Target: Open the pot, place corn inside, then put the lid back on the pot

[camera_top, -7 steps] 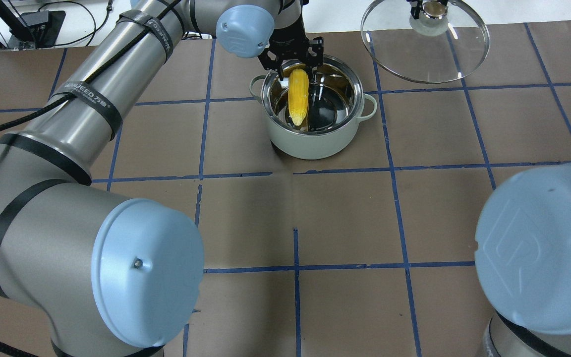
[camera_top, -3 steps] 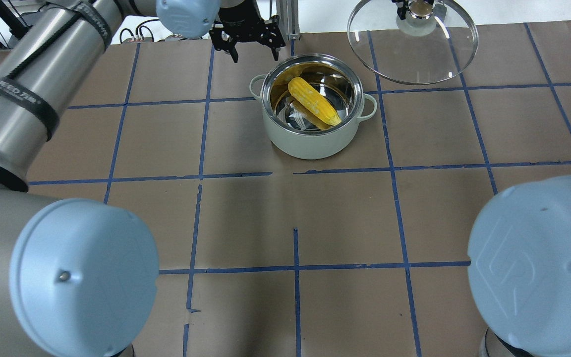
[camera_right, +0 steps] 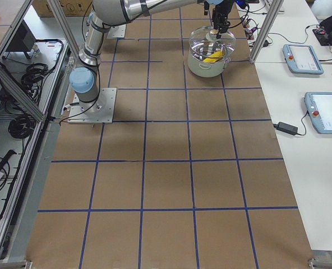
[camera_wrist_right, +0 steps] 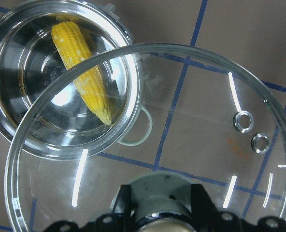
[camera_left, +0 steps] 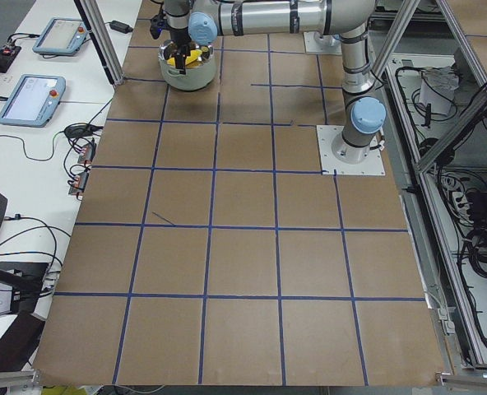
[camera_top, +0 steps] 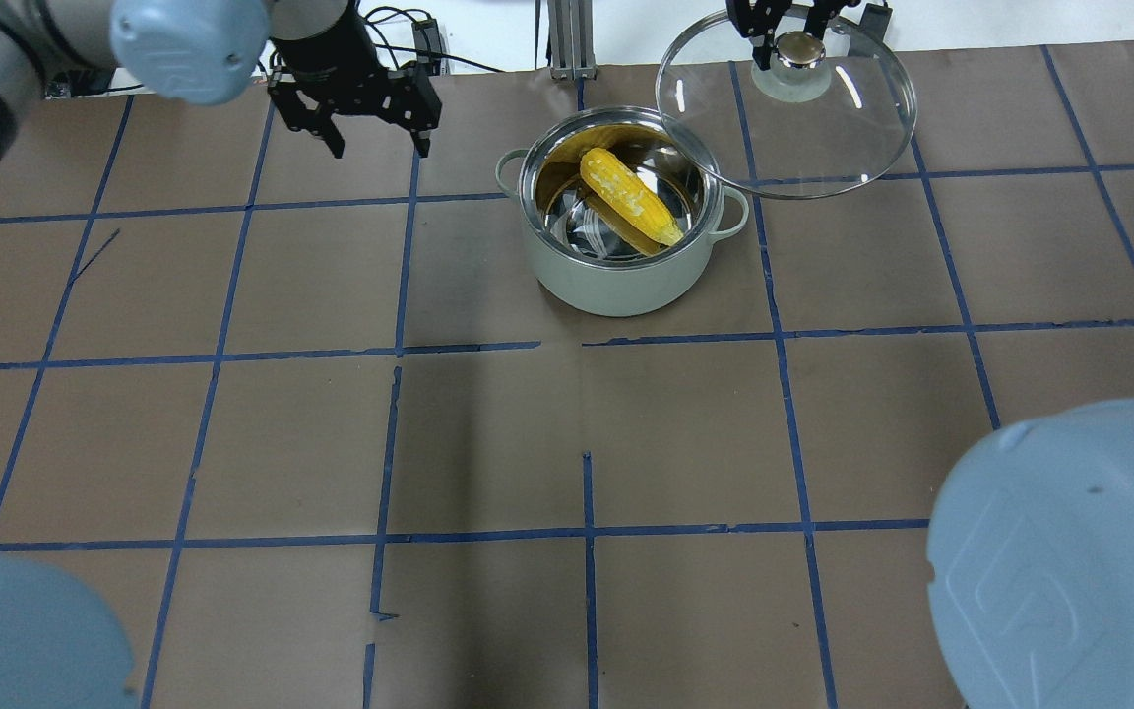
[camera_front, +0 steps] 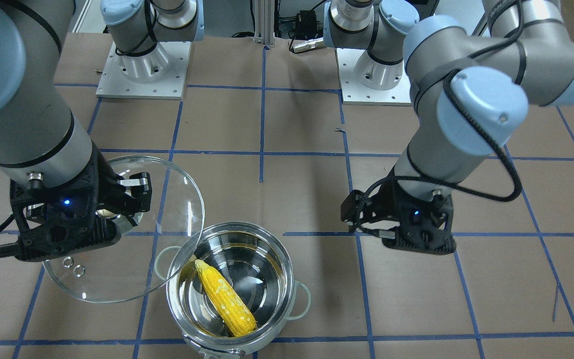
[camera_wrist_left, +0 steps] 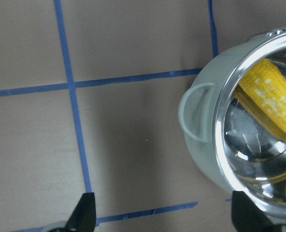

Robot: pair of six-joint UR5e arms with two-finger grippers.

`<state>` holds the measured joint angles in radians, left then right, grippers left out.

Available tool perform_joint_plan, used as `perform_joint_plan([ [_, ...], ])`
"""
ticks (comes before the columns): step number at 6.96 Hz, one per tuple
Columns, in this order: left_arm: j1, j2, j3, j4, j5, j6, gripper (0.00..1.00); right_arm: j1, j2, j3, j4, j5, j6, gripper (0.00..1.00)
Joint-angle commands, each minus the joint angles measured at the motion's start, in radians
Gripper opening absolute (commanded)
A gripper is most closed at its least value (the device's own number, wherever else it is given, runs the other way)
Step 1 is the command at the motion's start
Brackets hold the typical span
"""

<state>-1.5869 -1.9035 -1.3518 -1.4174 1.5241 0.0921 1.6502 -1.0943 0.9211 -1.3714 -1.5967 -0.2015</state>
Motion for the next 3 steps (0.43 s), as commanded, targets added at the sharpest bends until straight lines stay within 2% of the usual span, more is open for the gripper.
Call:
perform_joint_plan([
  [1, 0.036, 0.147, -0.058, -0.111, 0.025, -0.003, 1.0, -0.003, -0.088, 0.187, -0.115, 0.006, -0.004, 0.08],
  [3, 0.019, 0.23, -0.063, -0.19, 0.063, -0.017, 1.0, -0.004, -0.203, 0.432, -0.28, 0.006, 0.004, 0.08],
])
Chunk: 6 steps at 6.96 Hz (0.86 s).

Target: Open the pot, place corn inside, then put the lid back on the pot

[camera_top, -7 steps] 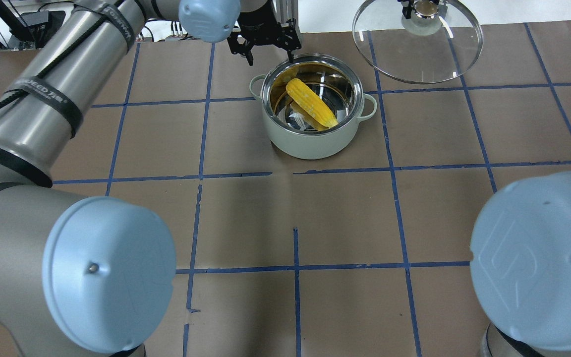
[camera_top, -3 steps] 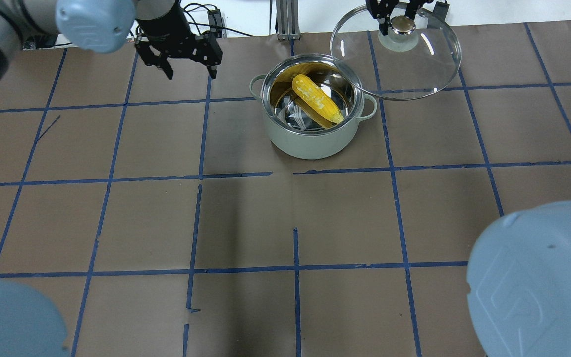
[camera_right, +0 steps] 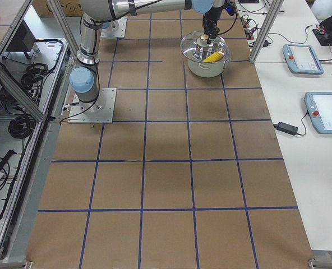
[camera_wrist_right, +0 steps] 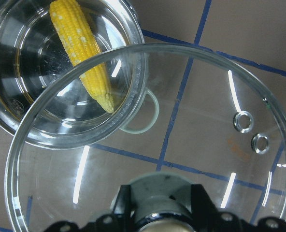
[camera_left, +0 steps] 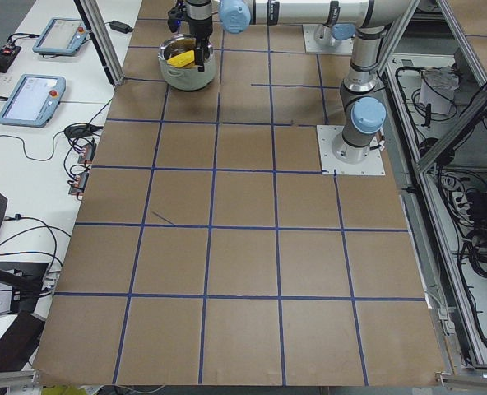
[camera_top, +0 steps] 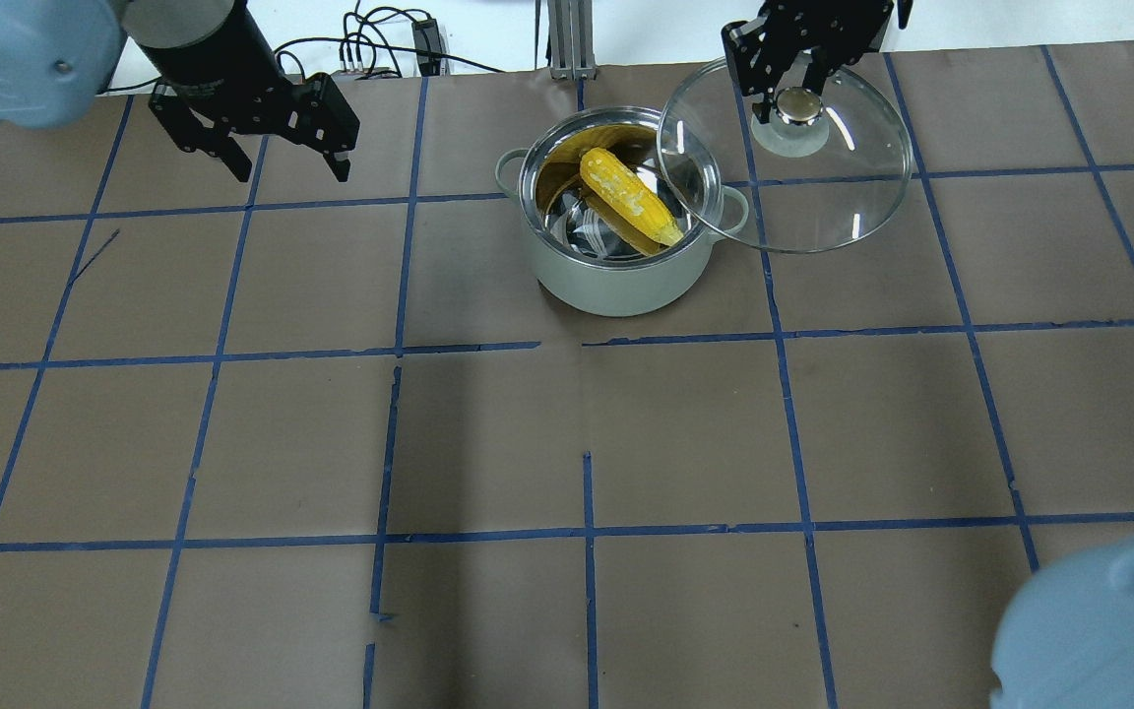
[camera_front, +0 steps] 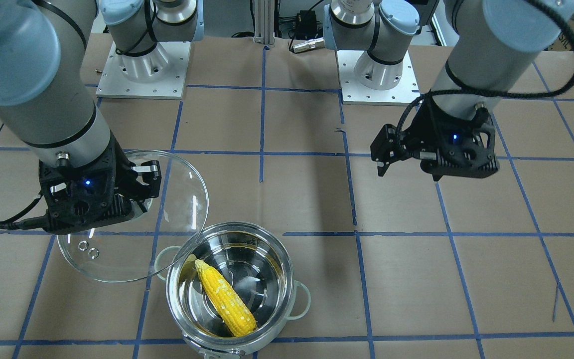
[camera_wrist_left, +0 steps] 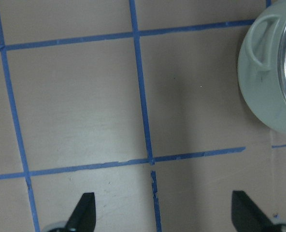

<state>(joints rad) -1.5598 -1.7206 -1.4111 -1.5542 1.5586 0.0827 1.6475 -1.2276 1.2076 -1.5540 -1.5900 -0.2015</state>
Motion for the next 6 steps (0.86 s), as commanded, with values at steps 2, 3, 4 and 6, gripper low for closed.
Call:
perform_joint_plan([
  [2, -0.014, 0.096, -0.012, -0.075, 0.052, -0.005, 1.0, -0.002, -0.105, 0.222, -0.141, -0.016, 0.049, 0.08],
  [3, -0.014, 0.107, -0.002, -0.096, 0.055, -0.005, 1.0, 0.0, -0.11, 0.204, -0.126, -0.012, 0.06, 0.08],
  [4, -0.008, 0.102, 0.006, -0.112, 0.052, -0.005, 1.0, 0.015, -0.092, 0.178, -0.132, -0.005, 0.121, 0.08],
  [6, 0.004, 0.096, -0.011, -0.112, 0.046, -0.018, 1.0, 0.082, 0.017, 0.081, -0.129, -0.013, 0.233, 0.08],
])
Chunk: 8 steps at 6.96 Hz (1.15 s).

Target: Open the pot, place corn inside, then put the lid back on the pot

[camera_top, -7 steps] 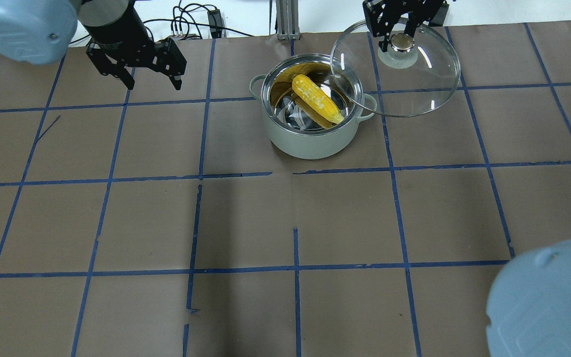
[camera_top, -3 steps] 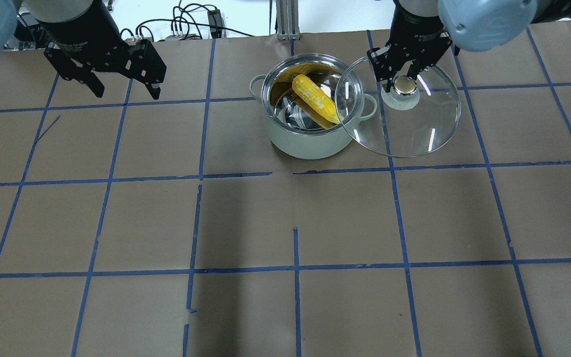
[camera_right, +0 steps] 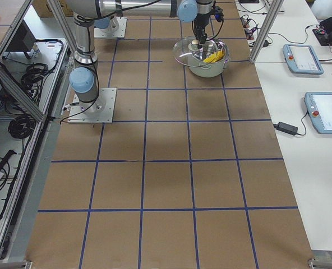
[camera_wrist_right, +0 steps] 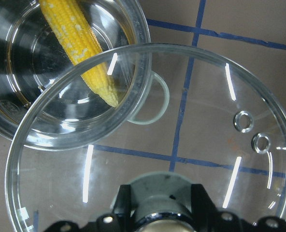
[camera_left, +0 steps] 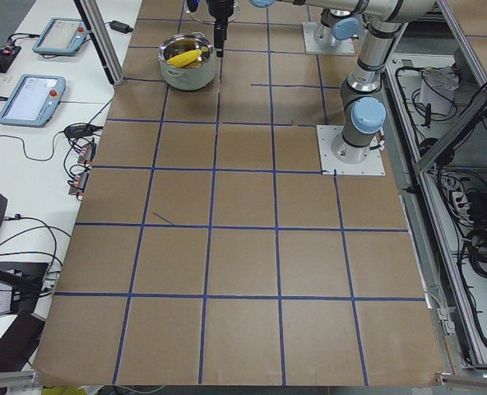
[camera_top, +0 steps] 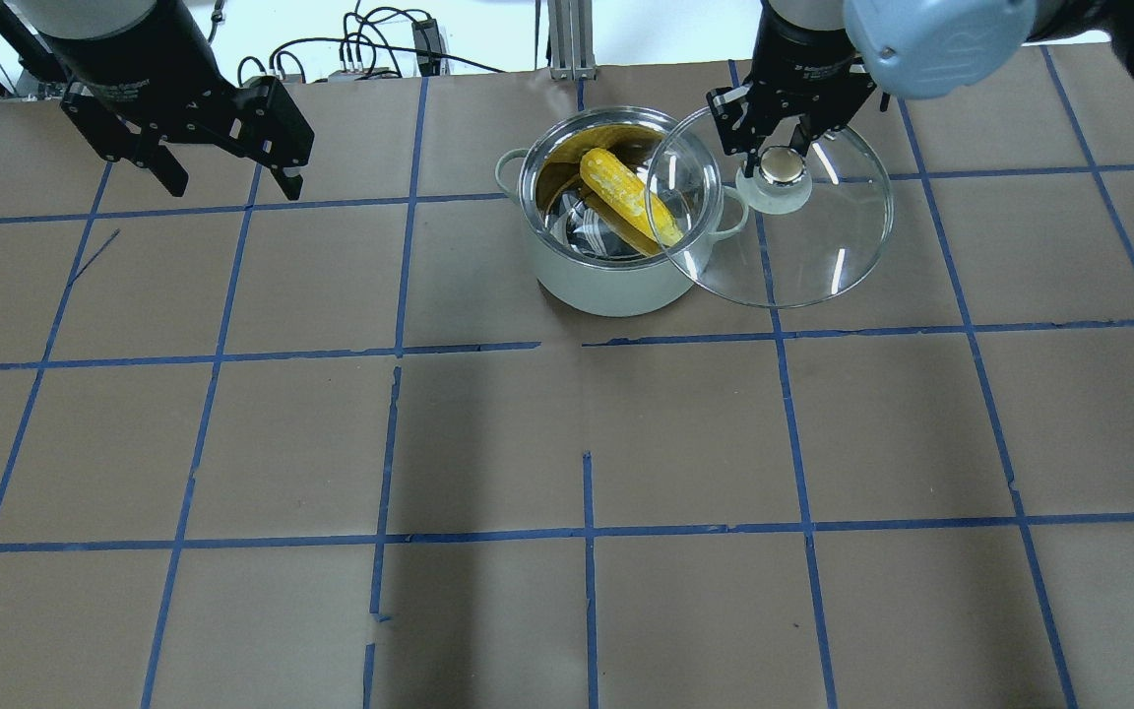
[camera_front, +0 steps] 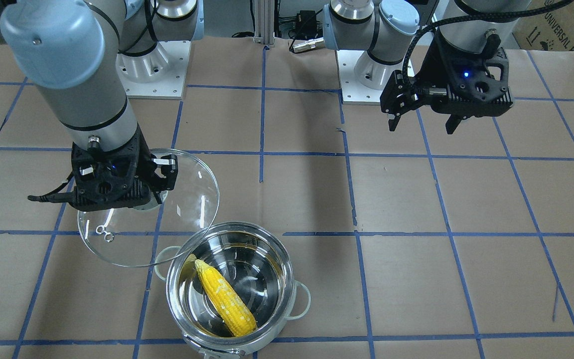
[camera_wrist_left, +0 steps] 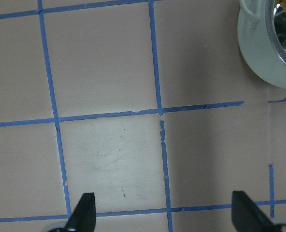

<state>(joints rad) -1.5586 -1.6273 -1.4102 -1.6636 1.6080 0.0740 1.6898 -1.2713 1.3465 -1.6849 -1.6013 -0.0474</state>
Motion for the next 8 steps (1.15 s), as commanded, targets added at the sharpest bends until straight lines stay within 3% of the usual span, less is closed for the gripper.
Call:
perform_joint_plan([
  [1, 0.005, 0.01, -0.015, -0.002, 0.001, -0.01, 1.0, 0.071, 0.114, -0.097, -0.009, -0.005, 0.125, 0.08],
  [5, -0.001, -0.011, -0.018, 0.011, 0.009, -0.028, 1.0, 0.1, 0.294, -0.303, 0.007, -0.003, 0.165, 0.08],
  [8, -0.001, -0.008, -0.018, 0.011, 0.016, -0.031, 1.0, 0.105, 0.337, -0.34, 0.001, 0.003, 0.172, 0.08],
])
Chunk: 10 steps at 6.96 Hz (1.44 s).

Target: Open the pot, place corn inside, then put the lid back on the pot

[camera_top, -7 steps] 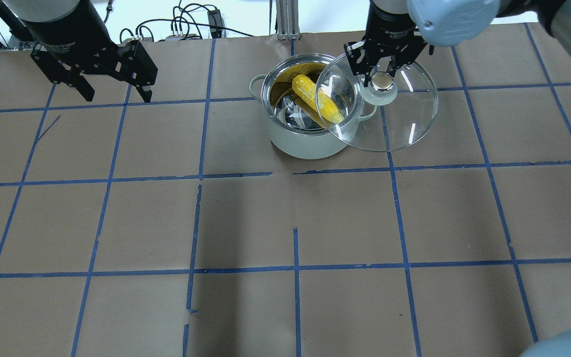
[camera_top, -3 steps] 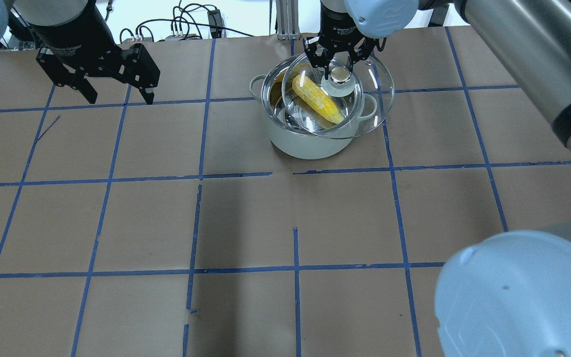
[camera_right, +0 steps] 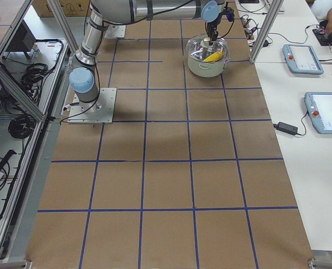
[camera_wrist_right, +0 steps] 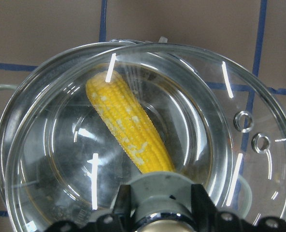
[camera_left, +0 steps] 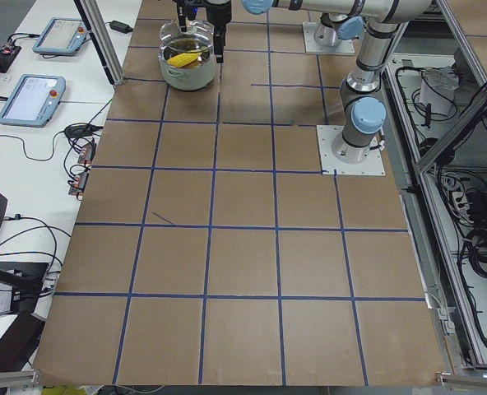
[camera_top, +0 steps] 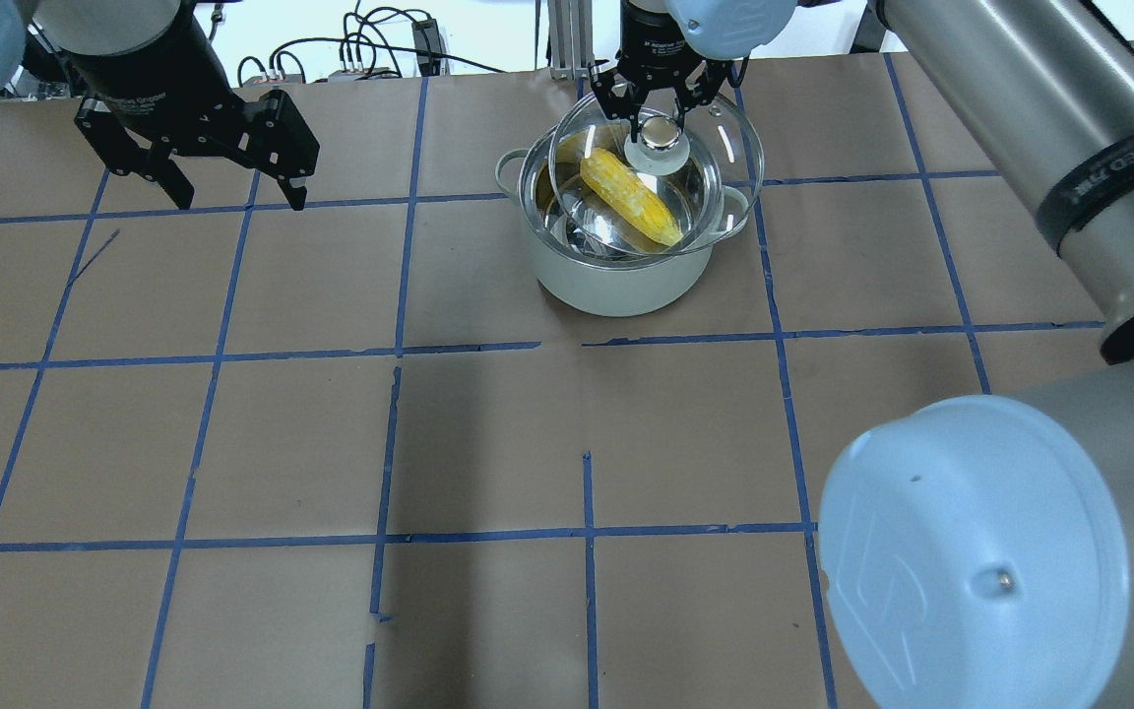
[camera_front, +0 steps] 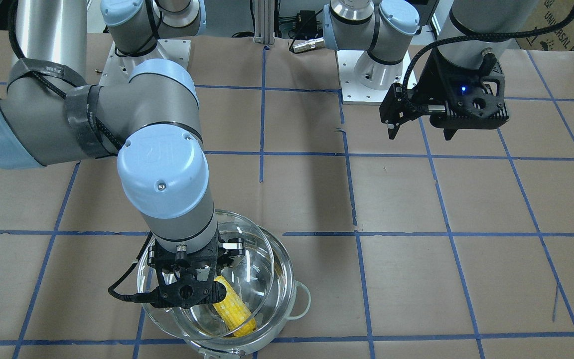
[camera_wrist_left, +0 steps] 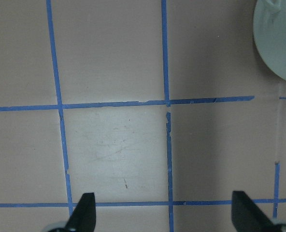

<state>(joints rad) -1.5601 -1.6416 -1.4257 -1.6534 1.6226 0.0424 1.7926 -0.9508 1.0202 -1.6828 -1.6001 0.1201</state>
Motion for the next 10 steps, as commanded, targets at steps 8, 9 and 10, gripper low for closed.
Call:
perform_joint_plan([
  [8, 0.002, -0.001, -0.006, 0.006, -0.001, 0.011, 1.0, 0.037, 0.098, -0.1, -0.002, -0.004, 0.053, 0.08],
  [9, 0.002, -0.001, -0.007, 0.004, -0.001, 0.013, 1.0, 0.037, 0.106, -0.115, 0.005, -0.004, 0.055, 0.08],
  [10, 0.002, -0.001, -0.007, 0.004, -0.001, 0.013, 1.0, 0.037, 0.109, -0.117, 0.002, 0.002, 0.055, 0.08],
])
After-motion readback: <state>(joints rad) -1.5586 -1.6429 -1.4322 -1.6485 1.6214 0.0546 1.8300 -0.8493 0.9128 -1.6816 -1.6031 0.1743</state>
